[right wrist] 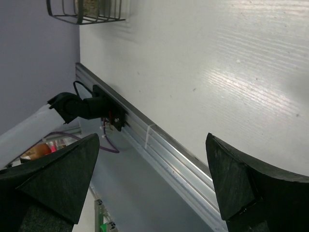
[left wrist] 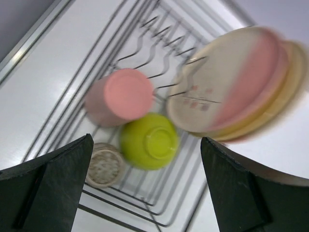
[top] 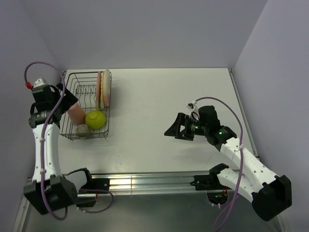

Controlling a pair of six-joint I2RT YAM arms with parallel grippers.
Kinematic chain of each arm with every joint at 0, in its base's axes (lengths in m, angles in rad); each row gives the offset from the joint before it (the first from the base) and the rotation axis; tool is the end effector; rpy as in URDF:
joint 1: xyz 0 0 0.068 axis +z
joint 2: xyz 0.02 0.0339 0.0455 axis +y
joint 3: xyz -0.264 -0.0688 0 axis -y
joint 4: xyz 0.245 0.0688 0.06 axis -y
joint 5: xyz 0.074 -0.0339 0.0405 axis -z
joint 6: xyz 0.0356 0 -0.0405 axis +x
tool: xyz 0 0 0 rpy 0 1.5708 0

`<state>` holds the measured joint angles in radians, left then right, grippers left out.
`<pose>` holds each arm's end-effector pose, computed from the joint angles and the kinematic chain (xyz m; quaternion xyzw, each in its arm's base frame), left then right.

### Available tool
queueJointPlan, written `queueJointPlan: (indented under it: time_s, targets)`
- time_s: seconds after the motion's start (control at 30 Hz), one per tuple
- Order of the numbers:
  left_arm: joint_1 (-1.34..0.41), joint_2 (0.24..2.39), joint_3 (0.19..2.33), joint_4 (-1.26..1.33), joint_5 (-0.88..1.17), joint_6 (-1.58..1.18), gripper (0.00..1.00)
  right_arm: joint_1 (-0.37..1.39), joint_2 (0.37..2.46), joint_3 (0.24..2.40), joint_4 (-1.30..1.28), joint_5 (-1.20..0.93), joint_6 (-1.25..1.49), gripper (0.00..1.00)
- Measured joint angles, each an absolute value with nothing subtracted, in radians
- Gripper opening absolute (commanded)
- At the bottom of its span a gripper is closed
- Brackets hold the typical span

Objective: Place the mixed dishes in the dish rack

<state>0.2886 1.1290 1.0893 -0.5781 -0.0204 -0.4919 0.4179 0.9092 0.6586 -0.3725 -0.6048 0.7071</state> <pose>0.2334 0.0700 0.3389 -0.3424 0.8200 -0.0375 0.4572 0.1690 0.0972 0.2589 -0.0121 0.8602 0.4565 0.2272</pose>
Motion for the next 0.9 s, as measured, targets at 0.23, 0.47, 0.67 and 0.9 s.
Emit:
queueJointPlan:
  time_s: [0.23, 0.47, 0.67, 0.9]
  targets:
    - [0.29, 0.78, 1.038, -0.483, 0.267, -0.615, 0.99, 0.416, 0.813, 0.544, -0.358, -0.583, 0.715, 0.99]
    - [0.076, 0.652, 0.846, -0.208, 0.596, -0.843, 0.99, 0.416, 0.609, 0.431, -0.323, -0.589, 0.768, 1.0]
    - [-0.397, 0.712, 0.708, 0.006, 0.607, -0.976, 0.99, 0.416, 0.471, 0.342, -0.308, -0.588, 0.828, 1.0]
    - [-1.105, 0.962, 0.751, 0.086, 0.329, -0.92, 0.99, 0.416, 0.313, 0.264, -0.302, -0.584, 0.903, 1.0]
